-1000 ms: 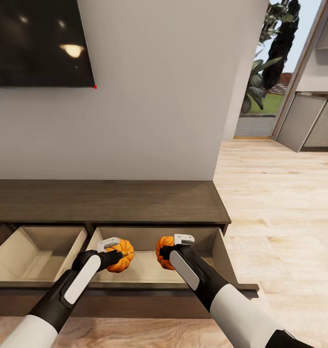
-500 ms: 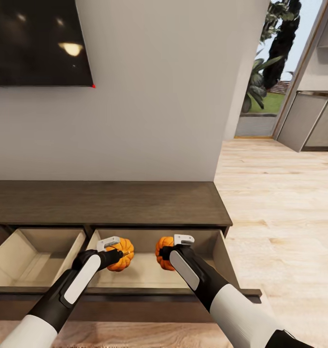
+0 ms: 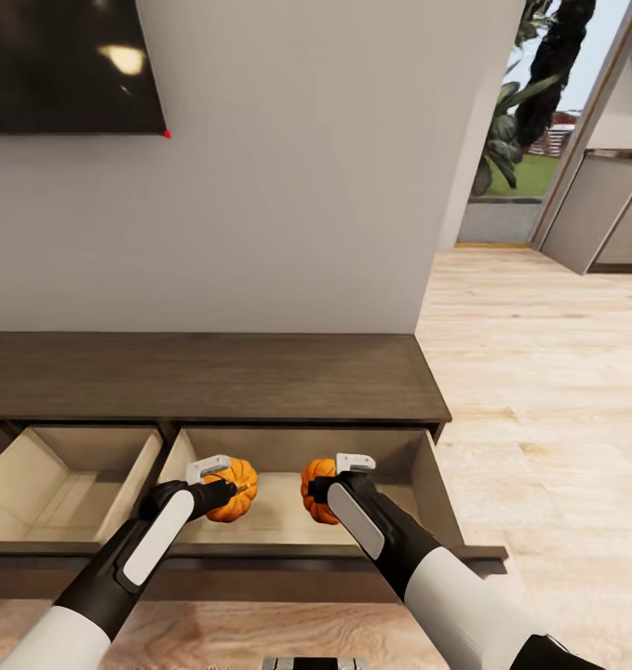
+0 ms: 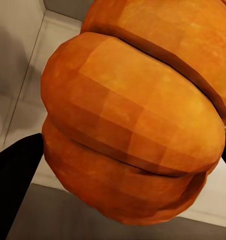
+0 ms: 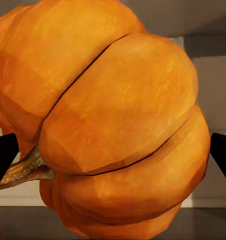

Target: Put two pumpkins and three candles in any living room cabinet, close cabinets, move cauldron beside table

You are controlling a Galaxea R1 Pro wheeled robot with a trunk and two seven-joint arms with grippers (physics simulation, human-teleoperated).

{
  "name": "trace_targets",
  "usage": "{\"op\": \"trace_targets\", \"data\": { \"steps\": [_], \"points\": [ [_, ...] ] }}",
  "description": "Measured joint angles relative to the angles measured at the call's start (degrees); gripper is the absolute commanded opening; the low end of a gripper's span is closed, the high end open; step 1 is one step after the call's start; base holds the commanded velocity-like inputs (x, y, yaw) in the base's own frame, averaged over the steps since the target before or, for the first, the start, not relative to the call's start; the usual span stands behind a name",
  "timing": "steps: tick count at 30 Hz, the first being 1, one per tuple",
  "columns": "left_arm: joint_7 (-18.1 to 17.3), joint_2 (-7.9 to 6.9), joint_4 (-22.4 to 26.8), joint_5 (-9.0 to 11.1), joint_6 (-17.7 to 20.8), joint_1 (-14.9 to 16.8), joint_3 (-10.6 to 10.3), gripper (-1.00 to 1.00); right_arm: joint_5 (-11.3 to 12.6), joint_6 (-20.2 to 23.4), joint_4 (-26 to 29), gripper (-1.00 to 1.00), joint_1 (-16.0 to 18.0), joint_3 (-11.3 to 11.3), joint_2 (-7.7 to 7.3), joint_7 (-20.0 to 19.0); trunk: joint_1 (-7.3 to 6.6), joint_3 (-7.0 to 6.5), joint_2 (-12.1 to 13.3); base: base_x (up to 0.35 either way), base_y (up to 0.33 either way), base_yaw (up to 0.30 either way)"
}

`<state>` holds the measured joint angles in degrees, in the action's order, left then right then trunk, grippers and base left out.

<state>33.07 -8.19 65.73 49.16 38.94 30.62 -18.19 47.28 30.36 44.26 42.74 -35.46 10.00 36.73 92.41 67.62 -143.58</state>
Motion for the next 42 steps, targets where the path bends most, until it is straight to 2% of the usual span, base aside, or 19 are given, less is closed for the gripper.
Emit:
{"op": "trace_targets", "data": {
  "steps": [9, 23, 28, 29, 39, 40, 42],
  "points": [
    [-0.1, -0.01, 0.1, 0.0, 0.0, 0.0, 0.0, -1.0, -0.1, -0.1, 0.0, -1.0, 0.0, 0.0, 0.0, 0.0, 0.23, 2.0, -0.1, 0.0, 0.0, 0.0],
    [-0.2, 0.0, 0.3, 0.0, -0.1, 0.0, 0.1, -1.0, -0.1, -0.2, 0.1, -1.0, 0.0, 0.0, 0.0, 0.0, 0.23, 2.0, -0.1, 0.0, 0.0, 0.0],
    [-0.2, 0.0, 0.3, 0.0, -0.1, 0.0, 0.5, -1.0, -0.1, -0.2, 0.0, -1.0, 0.0, 0.0, 0.0, 0.0, 0.28, 2.44, -0.2, 0.0, 0.0, 0.0],
    [-0.2, 0.0, 0.3, -0.1, -0.1, 0.0, 0.6, -1.0, -0.1, -0.2, 0.0, 1.0, 0.0, 0.0, 0.0, 0.0, 0.28, 2.44, -0.2, 0.0, 0.0, 0.0],
    [-0.2, -0.07, 0.4, 0.0, -0.1, 0.0, 1.0, -1.0, -0.1, -0.2, 0.1, 1.0, 0.0, 0.0, 0.0, 0.0, 0.28, 2.44, -0.2, 0.0, 0.0, 0.0],
    [-0.2, -0.07, 0.4, 0.0, -0.1, 0.0, 1.0, 1.0, -0.1, -0.2, 0.1, 1.0, 0.0, 0.0, 0.0, 0.0, 0.28, 2.44, -0.2, 0.0, 0.0, 0.0],
    [-0.2, -0.09, 0.4, 0.0, -0.1, 0.0, 1.0, 1.0, -0.1, -0.2, 0.1, 1.0, 0.0, 0.0, 0.0, 0.0, 0.28, 2.44, -0.2, 0.0, 0.0, 0.0]
  ]
}}
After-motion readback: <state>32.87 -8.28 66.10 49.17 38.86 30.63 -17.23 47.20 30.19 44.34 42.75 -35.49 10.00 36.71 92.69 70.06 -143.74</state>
